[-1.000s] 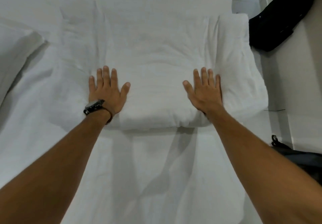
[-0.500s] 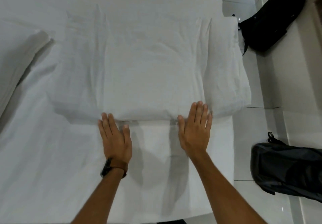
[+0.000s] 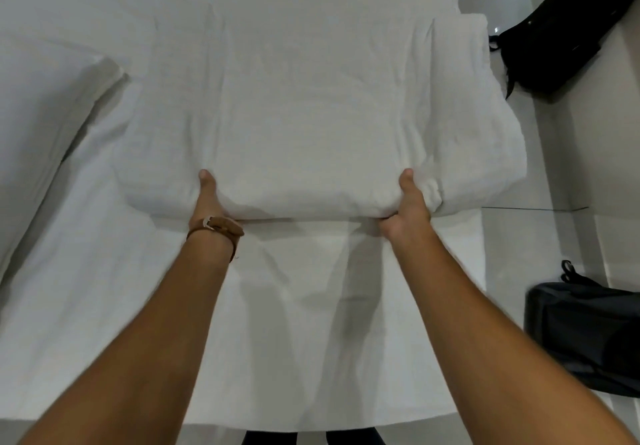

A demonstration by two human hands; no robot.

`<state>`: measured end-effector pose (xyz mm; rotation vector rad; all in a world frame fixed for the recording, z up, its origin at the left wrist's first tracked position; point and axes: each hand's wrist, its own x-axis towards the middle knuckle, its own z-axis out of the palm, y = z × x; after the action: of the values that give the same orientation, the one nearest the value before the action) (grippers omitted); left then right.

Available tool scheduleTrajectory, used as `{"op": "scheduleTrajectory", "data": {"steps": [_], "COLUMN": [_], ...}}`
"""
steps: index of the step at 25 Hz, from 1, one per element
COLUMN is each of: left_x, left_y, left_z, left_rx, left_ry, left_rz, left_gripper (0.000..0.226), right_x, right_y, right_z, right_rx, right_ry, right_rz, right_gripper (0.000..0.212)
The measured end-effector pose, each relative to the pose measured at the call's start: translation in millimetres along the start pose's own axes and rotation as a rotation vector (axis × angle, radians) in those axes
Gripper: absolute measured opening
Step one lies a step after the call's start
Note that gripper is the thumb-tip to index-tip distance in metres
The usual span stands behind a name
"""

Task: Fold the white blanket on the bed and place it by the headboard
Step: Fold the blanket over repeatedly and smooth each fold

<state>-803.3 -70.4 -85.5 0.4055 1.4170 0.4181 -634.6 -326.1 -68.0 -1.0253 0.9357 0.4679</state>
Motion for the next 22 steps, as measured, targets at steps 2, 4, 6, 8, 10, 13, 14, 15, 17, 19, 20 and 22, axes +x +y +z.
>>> {"op": "scheduleTrajectory", "data": {"steps": [2, 4, 6, 8, 10, 13, 14, 15, 17, 19, 20, 22], "left_x": [-2, -14, -28, -45, -61, -94, -109, -123, -154, -184, -198, -226], "left_y": [-7, -8, -2, 3, 5, -2, -6, -10, -21, -32, -39, -55], "left_z": [-11, -18, -21, -29, -48, -95, -114, -132, -166, -199, -213, -241], "left_rx": [-0.061, -0.076, -0.069, -0.073, -0.073, -0.070, -0.061, -0.051, -0.028, -0.020, -0.017, -0.025], "left_ry": [0.060, 0.097, 0.101, 0.095, 0.093, 0.082, 0.105, 0.134, 0.194, 0.233, 0.244, 0.252], "left_rz": [0.065, 0.120, 0.133, 0.144, 0.128, 0.090, 0.079, 0.076, 0.078, 0.079, 0.081, 0.094], "left_gripper": [0.075, 0.074, 0.070, 0.070, 0.074, 0.071, 0.067, 0.064, 0.062, 0.065, 0.067, 0.068], "right_x": [-13, -23, -34, -50, -71, -112, -126, -141, -169, -195, -207, -231], "right_y": [2, 4, 1, 1, 7, 30, 39, 48, 63, 72, 75, 77], "right_z": [-5, -13, -20, -25, -38, -76, -92, -109, -144, -176, -191, -224], "right_rx": [-0.021, -0.046, -0.037, -0.024, -0.030, -0.026, -0.012, -0.006, -0.014, -0.022, -0.014, 0.005], "right_ry": [0.113, 0.135, 0.129, 0.108, 0.124, 0.182, 0.196, 0.207, 0.230, 0.224, 0.211, 0.182], "right_rz": [-0.070, -0.095, -0.114, -0.121, -0.129, -0.109, -0.097, -0.081, -0.056, -0.014, 0.000, 0.001], "right_gripper": [0.040, 0.034, 0.042, 0.056, 0.065, 0.073, 0.075, 0.077, 0.077, 0.073, 0.071, 0.072]}}
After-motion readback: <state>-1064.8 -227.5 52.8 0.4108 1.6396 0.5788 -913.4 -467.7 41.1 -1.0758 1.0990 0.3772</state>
